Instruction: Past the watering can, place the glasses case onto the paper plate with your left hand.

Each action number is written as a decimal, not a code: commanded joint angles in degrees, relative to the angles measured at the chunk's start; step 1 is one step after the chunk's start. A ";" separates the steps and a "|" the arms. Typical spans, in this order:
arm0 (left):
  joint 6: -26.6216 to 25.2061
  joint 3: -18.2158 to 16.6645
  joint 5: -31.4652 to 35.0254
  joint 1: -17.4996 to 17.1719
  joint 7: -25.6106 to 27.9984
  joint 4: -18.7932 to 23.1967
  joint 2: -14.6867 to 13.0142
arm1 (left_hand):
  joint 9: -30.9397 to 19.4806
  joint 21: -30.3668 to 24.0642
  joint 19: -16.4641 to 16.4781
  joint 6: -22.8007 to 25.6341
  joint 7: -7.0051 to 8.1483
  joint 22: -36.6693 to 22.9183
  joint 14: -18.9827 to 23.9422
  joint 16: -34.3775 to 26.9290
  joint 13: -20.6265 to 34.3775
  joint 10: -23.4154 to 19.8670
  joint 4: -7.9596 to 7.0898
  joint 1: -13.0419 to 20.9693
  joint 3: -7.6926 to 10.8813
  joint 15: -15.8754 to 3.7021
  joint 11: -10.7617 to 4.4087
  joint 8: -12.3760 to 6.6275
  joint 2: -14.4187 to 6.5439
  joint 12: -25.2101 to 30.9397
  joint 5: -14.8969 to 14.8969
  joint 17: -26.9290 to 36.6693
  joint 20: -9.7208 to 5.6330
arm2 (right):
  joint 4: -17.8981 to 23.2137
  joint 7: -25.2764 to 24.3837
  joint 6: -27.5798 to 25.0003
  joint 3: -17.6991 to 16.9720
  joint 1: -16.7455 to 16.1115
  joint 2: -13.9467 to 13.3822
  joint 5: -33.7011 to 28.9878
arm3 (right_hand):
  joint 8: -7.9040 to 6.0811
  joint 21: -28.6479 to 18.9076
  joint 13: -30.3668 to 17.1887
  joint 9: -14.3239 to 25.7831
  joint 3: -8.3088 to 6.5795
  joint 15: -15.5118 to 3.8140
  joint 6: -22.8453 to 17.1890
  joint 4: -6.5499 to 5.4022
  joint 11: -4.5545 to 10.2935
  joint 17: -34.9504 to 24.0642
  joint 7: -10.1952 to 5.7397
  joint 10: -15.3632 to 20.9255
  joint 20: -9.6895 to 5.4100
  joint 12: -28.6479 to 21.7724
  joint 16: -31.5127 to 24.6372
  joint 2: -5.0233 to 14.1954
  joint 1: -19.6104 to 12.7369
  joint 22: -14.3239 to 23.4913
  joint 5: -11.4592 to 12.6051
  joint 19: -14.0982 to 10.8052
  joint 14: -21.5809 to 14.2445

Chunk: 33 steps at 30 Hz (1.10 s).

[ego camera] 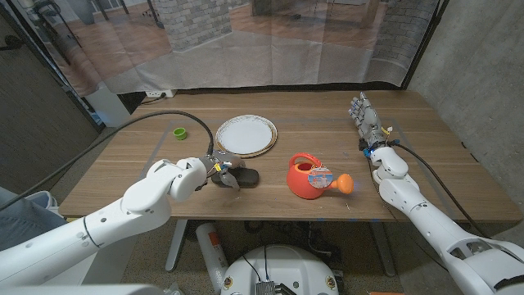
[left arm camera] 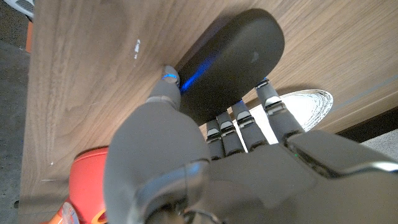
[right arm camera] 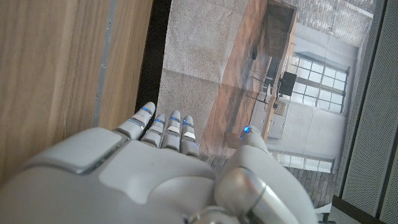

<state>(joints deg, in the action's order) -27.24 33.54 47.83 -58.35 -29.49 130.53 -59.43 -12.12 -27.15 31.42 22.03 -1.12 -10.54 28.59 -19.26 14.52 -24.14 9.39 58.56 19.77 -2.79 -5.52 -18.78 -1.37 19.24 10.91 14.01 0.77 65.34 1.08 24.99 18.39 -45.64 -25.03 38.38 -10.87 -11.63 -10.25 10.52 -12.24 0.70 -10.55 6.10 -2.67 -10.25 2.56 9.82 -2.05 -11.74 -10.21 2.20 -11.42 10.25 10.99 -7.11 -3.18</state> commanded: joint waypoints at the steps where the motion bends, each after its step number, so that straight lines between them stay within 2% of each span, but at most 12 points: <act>1: 0.80 -1.22 -1.20 0.75 1.67 -0.26 -0.79 | -0.22 -0.32 2.14 0.60 -0.26 -0.19 0.08 0.27 0.31 -0.58 -0.67 6.56 0.38 -2.23 0.23 -0.26 -5.73 -0.03 -0.16 0.29 -2.83 | 0.24 -0.32 0.07 0.23 0.18 0.24 -0.31 | -0.34 0.21 -0.30 0.33 0.17 -0.12 -0.62 -0.14 0.00 -0.11 -0.04 0.64 -0.53 -0.32 -0.38 0.53 -0.25 0.15 0.15 -0.62 -0.52; 18: 1.27 -3.03 -2.86 0.60 3.92 0.15 -2.20 | -0.26 -0.38 1.91 0.97 0.03 -0.21 0.29 0.49 0.61 -0.94 -0.85 7.05 0.61 -2.36 -0.32 -0.15 -5.77 -0.18 -0.31 0.57 -2.86 | 1.16 -1.26 0.24 0.23 -0.26 0.30 -0.69 | -0.33 0.23 -0.30 0.33 0.21 -0.11 -0.61 -0.13 0.04 -0.11 -0.05 0.65 -0.49 -0.31 -0.38 0.57 -0.24 0.15 0.15 -0.61 -0.56; 21: 1.24 -3.39 -3.31 0.63 4.03 0.26 -2.44 | -0.27 -0.39 1.87 0.94 0.04 -0.21 0.28 0.55 0.67 -1.12 -0.92 7.04 0.59 -2.28 0.07 -0.10 -5.72 -0.15 -0.34 0.60 -2.86 | 1.19 -1.27 0.17 0.28 -0.18 0.35 -0.70 | -0.32 0.22 -0.30 0.33 0.21 -0.09 -0.60 -0.13 0.06 -0.11 -0.06 0.65 -0.50 -0.31 -0.38 0.58 -0.24 0.16 0.15 -0.62 -0.56; 33: 0.81 -4.64 -4.36 0.83 5.26 0.69 -3.19 | -0.29 -0.48 1.79 1.30 0.10 -0.24 0.30 0.76 0.86 -1.24 -1.14 7.00 0.54 -2.32 -0.11 -0.06 -5.58 -0.31 -0.41 0.76 -2.69 | 1.14 -1.08 0.01 0.45 0.22 0.39 -0.80 | -0.35 0.23 -0.30 0.33 0.23 -0.07 -0.67 -0.11 0.02 -0.10 -0.03 0.69 -0.57 -0.32 -0.37 0.60 -0.26 0.16 0.16 -0.64 -0.56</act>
<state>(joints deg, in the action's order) -26.00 29.95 44.23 -57.72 -25.34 130.83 -61.99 -12.10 -27.17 31.40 22.65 -1.13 -10.55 28.58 -18.59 15.05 -25.06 9.14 59.02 19.52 -2.79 -5.63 -18.55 -1.21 19.24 10.47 14.53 0.19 66.34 -0.02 25.14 18.72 -45.70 -24.67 37.67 -10.87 -11.62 -10.25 10.52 -12.25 0.70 -10.55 6.09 -2.79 -10.25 2.56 9.94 -2.05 -11.74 -10.21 2.51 -11.73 10.25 10.99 -7.11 -3.18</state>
